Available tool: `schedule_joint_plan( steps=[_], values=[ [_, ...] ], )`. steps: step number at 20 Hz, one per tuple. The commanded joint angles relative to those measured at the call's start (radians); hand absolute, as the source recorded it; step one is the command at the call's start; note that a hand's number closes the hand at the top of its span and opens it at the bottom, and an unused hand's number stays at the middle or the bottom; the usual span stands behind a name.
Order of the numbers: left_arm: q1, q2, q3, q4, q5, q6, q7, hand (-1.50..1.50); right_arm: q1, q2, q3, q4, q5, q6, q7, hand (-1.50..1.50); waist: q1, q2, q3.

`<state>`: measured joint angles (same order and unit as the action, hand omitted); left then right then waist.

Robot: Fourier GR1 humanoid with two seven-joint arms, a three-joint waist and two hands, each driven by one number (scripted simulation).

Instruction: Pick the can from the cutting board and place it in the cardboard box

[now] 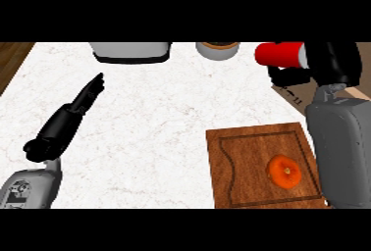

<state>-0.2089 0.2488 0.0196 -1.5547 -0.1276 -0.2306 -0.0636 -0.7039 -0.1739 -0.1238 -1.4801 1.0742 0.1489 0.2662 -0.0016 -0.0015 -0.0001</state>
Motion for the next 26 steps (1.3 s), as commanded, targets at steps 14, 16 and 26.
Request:
schedule_joint_plan(
  steps=[14, 16, 26],
  values=[
    [-0.04, -0.015, -0.006, 0.002, -0.024, -0.005, 0.018, 0.0, -0.134, -0.4, -0.25, 0.577, -0.056, 0.036, -0.166, 1.5, 0.016, 0.011, 0.0],
    [-0.008, -0.039, -0.021, 0.004, -0.03, 0.005, -0.011, 0.0, -0.165, -0.426, -0.239, 0.657, -0.055, 0.127, -0.158, 1.5, 0.025, 0.011, 0.0],
    [-0.006, -0.014, 0.004, -0.003, -0.022, -0.019, -0.017, 0.0, -0.184, -0.582, -0.211, 1.012, -0.012, 0.221, -0.351, 1.5, 0.034, 0.013, 0.001]
  ],
)
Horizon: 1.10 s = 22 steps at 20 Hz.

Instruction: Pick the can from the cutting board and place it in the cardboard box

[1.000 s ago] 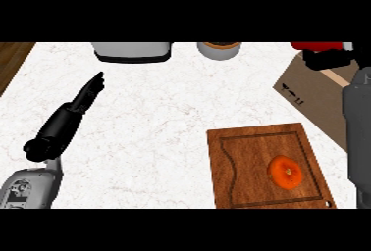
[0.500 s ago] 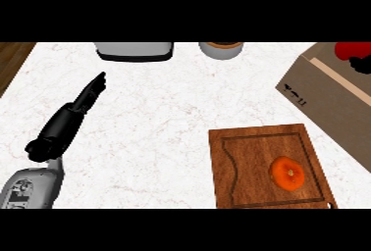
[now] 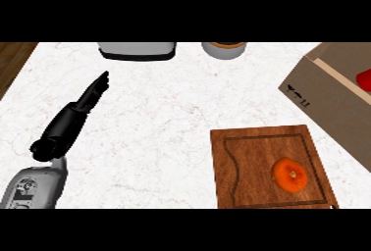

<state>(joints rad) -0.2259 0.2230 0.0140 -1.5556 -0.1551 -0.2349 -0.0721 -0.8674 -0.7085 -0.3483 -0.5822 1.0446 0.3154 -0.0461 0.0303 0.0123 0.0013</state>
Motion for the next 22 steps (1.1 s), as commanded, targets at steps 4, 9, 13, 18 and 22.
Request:
schedule_joint_plan(
  steps=[4, 9, 13, 18, 22],
  values=[
    [-0.041, 0.008, 0.01, 0.006, 0.0, -0.01, 0.026, 0.0, -0.036, -0.073, 0.009, 0.19, -0.014, 0.101, -0.223, -1.5, 0.001, 0.001, 0.001],
    [-0.04, 0.038, 0.046, 0.047, 0.023, -0.036, 0.007, 0.0, -0.041, -0.048, -0.105, 0.166, -0.139, 0.021, -0.363, -1.5, -0.013, -0.002, 0.001],
    [0.002, 0.01, 0.015, 0.011, 0.01, -0.023, 0.0, 0.0, -0.124, -0.013, -0.365, 0.205, -0.388, 0.025, -0.338, -1.5, -0.014, -0.009, 0.005],
    [0.008, 0.01, 0.025, 0.028, 0.008, -0.017, -0.032, 0.0, -0.158, -0.065, -0.56, 0.303, -0.554, 0.007, -0.199, -1.5, -0.003, 0.0, 0.001],
    [0.026, 0.012, 0.019, -0.018, 0.013, -0.026, -0.024, 0.0, -0.07, -0.158, -0.624, 0.343, -0.606, -0.005, -0.238, -1.5, 0.012, 0.007, 0.004]
  ],
)
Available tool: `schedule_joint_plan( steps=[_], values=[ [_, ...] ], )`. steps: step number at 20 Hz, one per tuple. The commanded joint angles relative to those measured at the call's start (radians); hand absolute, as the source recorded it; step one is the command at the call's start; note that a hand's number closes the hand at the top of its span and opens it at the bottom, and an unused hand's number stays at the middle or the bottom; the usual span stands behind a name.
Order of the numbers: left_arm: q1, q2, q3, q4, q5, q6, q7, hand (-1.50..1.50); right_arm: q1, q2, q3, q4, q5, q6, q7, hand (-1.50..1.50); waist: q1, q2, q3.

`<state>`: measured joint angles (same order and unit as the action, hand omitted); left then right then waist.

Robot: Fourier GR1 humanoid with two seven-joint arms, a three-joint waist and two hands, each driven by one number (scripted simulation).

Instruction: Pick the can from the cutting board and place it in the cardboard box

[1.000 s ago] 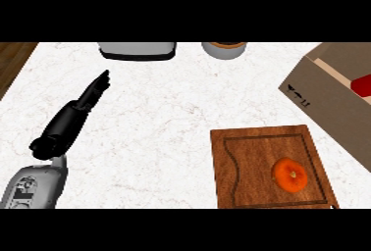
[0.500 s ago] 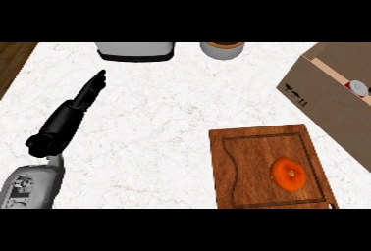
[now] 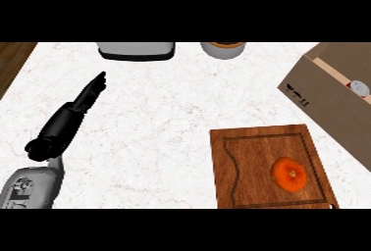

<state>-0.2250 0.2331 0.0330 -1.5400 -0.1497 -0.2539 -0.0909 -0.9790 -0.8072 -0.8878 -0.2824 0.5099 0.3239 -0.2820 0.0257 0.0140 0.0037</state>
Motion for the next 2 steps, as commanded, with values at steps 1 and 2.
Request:
schedule_joint_plan(
  steps=[1, 2],
  values=[
    [-0.007, 0.017, 0.02, 0.001, 0.018, -0.018, -0.002, 0.0, 0.034, -0.104, -0.095, 0.049, -0.085, 0.028, 0.009, -1.5, 0.011, 0.008, 0.001],
    [-0.044, -0.02, -0.016, 0.01, -0.014, 0.012, 0.014, 0.0, 0.057, -0.07, -0.093, 0.044, -0.082, -0.028, -0.037, -1.5, 0.01, 0.011, 0.002]
  ],
)
